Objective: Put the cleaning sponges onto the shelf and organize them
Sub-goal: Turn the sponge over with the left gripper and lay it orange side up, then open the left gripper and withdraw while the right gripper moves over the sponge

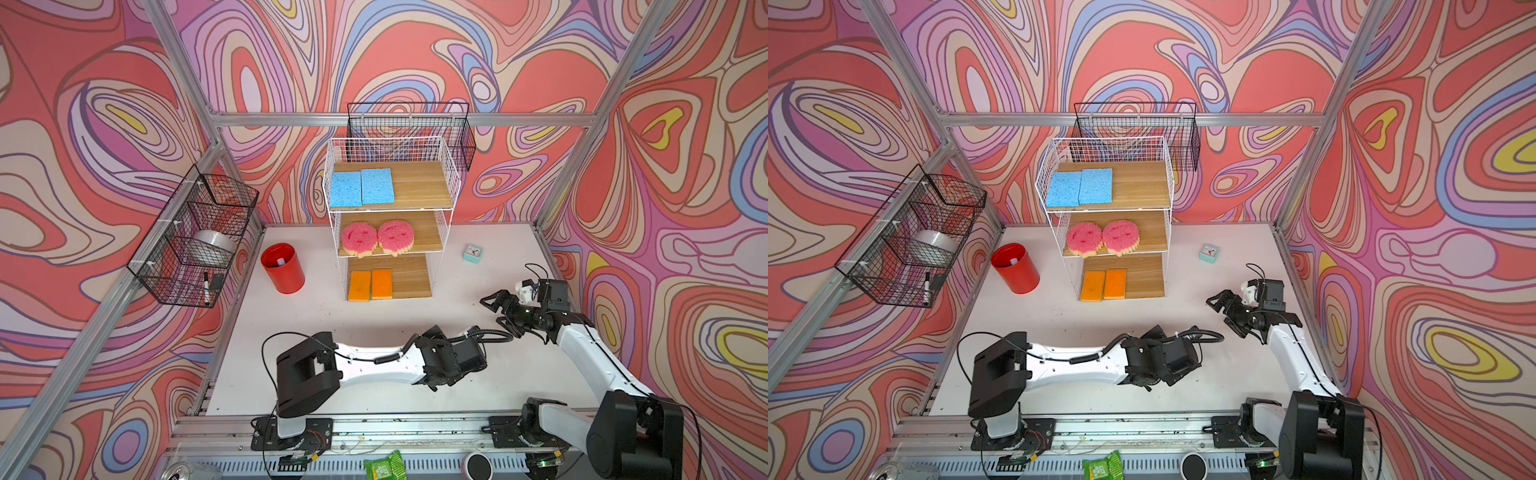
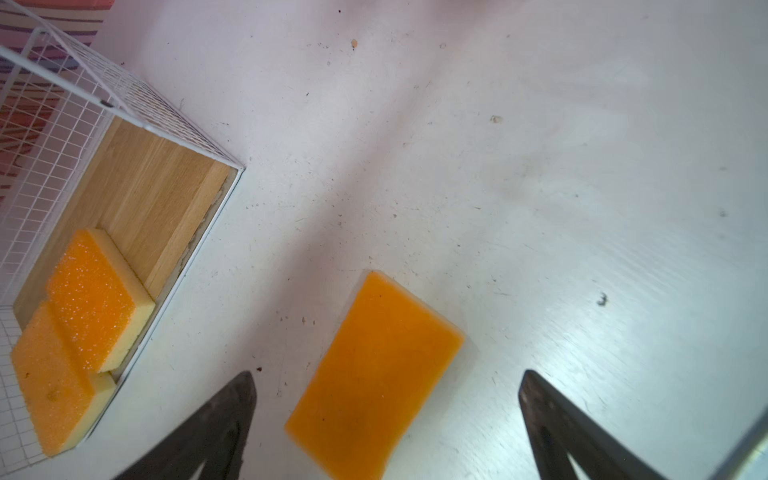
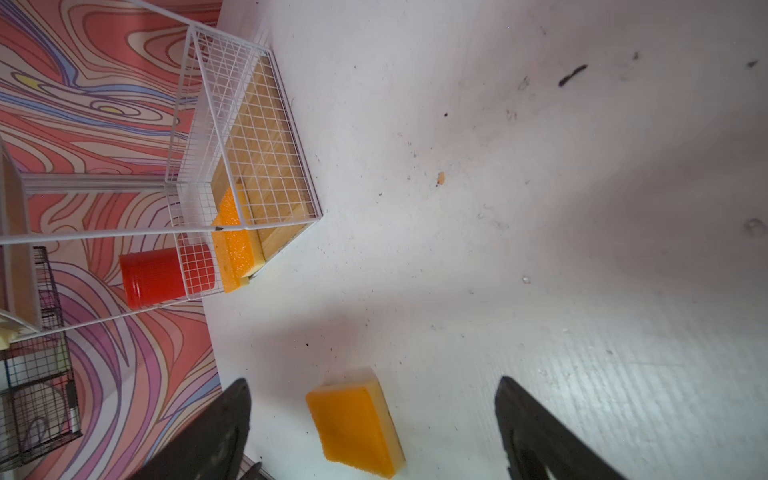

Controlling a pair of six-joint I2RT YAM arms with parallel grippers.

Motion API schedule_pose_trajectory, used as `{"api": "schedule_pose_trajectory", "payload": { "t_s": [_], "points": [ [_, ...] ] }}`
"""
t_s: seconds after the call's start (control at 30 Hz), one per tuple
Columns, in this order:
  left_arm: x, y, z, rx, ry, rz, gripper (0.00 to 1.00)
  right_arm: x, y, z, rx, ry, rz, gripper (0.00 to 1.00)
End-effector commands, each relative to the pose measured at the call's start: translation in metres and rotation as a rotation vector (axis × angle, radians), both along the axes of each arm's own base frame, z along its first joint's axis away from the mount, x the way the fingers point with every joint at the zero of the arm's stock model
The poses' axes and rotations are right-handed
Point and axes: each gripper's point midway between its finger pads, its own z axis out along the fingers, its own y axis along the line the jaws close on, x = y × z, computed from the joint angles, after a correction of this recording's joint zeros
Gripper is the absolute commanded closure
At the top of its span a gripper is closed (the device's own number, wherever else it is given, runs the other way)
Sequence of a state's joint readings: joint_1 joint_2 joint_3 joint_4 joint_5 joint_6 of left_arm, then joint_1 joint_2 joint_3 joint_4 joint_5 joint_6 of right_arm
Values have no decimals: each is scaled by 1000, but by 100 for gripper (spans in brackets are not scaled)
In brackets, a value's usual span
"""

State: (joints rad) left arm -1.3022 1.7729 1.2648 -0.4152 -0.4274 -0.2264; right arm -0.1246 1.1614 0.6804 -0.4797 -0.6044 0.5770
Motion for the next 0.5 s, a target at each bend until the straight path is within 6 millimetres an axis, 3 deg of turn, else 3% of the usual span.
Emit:
{"api": "schedule_pose_trajectory", "payload": {
  "t_s": [0.0, 0.03, 0.1, 0.17, 0.23, 0.33, 0.37, 0.47],
  "points": [
    [-6, 18, 12, -147, 97, 55, 6, -1, 15, 2, -74, -3, 79, 7],
    [-7, 28, 12, -191, 129, 79, 12, -3, 21, -2, -112, 10, 111, 7],
    [-10, 43, 18, -281, 187, 109, 33, -5, 34, -8, -182, 30, 168, 9],
    [-19, 59, 14, -311, 224, 126, 71, -5, 42, -12, -203, 35, 199, 17],
    [-27, 69, 5, -314, 260, 136, 97, -5, 47, -16, -196, 39, 214, 34],
    [-35, 73, -5, -375, 304, 151, 100, -6, 60, -21, -175, 39, 263, 75],
    [-37, 74, -10, -396, 320, 156, 100, -7, 67, -23, -165, 38, 285, 84],
    [-40, 74, -22, -432, 352, 167, 100, -9, 84, -29, -151, 49, 334, 97]
  ]
}}
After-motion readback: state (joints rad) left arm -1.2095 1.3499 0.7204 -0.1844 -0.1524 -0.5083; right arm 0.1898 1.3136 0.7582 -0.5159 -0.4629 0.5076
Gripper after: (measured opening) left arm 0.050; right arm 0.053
